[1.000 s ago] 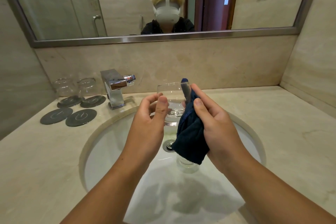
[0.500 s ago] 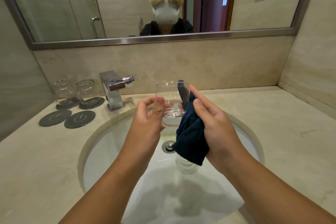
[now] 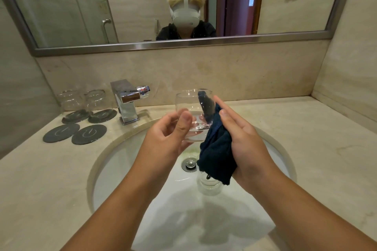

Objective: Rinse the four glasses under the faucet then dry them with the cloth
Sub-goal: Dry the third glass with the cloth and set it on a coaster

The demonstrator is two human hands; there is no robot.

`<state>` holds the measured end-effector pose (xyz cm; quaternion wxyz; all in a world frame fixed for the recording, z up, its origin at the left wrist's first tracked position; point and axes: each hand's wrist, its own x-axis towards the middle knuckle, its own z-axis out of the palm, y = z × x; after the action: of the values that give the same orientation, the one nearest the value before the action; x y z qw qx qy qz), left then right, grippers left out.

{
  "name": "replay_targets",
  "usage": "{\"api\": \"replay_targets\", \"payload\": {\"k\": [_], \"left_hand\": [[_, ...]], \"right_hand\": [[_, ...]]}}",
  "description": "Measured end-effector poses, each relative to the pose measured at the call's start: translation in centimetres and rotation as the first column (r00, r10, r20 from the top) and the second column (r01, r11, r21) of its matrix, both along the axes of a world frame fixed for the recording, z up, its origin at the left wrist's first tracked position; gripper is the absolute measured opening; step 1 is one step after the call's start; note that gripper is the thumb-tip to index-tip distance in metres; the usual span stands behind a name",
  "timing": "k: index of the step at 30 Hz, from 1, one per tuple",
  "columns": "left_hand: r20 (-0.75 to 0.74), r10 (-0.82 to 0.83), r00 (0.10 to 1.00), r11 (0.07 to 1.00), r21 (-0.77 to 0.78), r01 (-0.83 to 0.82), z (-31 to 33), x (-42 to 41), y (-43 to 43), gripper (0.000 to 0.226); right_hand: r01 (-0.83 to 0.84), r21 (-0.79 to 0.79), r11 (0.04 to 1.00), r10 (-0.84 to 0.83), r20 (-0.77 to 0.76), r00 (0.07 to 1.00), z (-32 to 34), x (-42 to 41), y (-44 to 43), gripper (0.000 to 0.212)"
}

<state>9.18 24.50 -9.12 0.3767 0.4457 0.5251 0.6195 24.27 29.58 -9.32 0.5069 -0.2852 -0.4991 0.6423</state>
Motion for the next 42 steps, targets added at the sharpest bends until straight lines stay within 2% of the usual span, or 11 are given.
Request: {"api": "replay_targets", "payload": {"k": [3, 7, 12, 15, 19, 21, 27, 31, 34, 37, 42], "left_hand": [[0.023, -0.005, 1.000, 1.000, 0.024, 0.004, -0.1, 0.3, 0.2, 0.072], [-0.070, 0.071, 0.995, 0.997, 0.027, -0.069, -0.5, 0.5, 0.5, 0.062], [-0.109, 0.044, 0.993, 0.999, 0.007, -0.043, -0.6, 0.6, 0.2, 0.070], [-0.165, 0.040, 0.986, 0.999, 0.011, -0.038, -0.2, 0.5, 0.0, 0.071], [-0.059, -0.026, 0.998, 1.000, 0.009, 0.027, 0.0, 0.3, -0.2, 0.060], [-0.049, -0.036, 0.998, 0.999, -0.006, 0.036, 0.0, 0.4, 0.0, 0.064], [-0.079, 0.082, 0.993, 0.996, -0.026, -0.085, -0.9, 0.4, 0.6, 0.080], [-0.040, 0.073, 0.997, 0.997, -0.026, -0.074, -0.9, 0.7, 0.6, 0.067], [-0.051, 0.028, 0.998, 0.999, -0.034, -0.030, -0.8, 0.7, 0.4, 0.070], [-0.124, -0.029, 0.992, 0.999, -0.036, 0.024, -0.8, 0.5, 0.1, 0.071], [-0.160, -0.002, 0.987, 1.000, 0.011, 0.004, -0.2, 0.0, -0.1, 0.069]], "right_hand": [[-0.002, -0.007, 1.000, 0.002, -0.023, 1.000, 0.2, 0.1, -0.1, 0.034], [0.035, 0.022, 0.999, -0.035, 0.007, 0.999, 0.0, -0.1, -0.1, 0.032], [0.067, 0.104, 0.992, -0.074, 0.063, 0.995, -0.3, -0.1, 0.0, 0.036], [0.043, 0.082, 0.996, -0.047, 0.049, 0.998, -0.4, -0.2, 0.0, 0.034], [-0.001, 0.010, 1.000, 0.001, 0.008, 1.000, -0.2, -0.1, 0.1, 0.034], [-0.009, -0.004, 1.000, 0.009, -0.005, 1.000, -0.1, 0.0, 0.1, 0.034], [0.055, 0.074, 0.996, -0.059, 0.049, 0.997, -0.3, -0.1, 0.1, 0.033], [0.077, 0.101, 0.992, -0.084, 0.070, 0.994, -0.5, -0.3, 0.2, 0.036], [0.076, 0.077, 0.994, -0.081, 0.062, 0.995, -0.6, -0.3, 0.3, 0.035], [0.060, 0.001, 0.998, -0.060, 0.012, 0.998, -0.6, -0.3, 0.4, 0.034], [-0.013, -0.060, 0.998, 0.016, 0.051, 0.999, -0.8, -0.2, 0.6, 0.034]]}}
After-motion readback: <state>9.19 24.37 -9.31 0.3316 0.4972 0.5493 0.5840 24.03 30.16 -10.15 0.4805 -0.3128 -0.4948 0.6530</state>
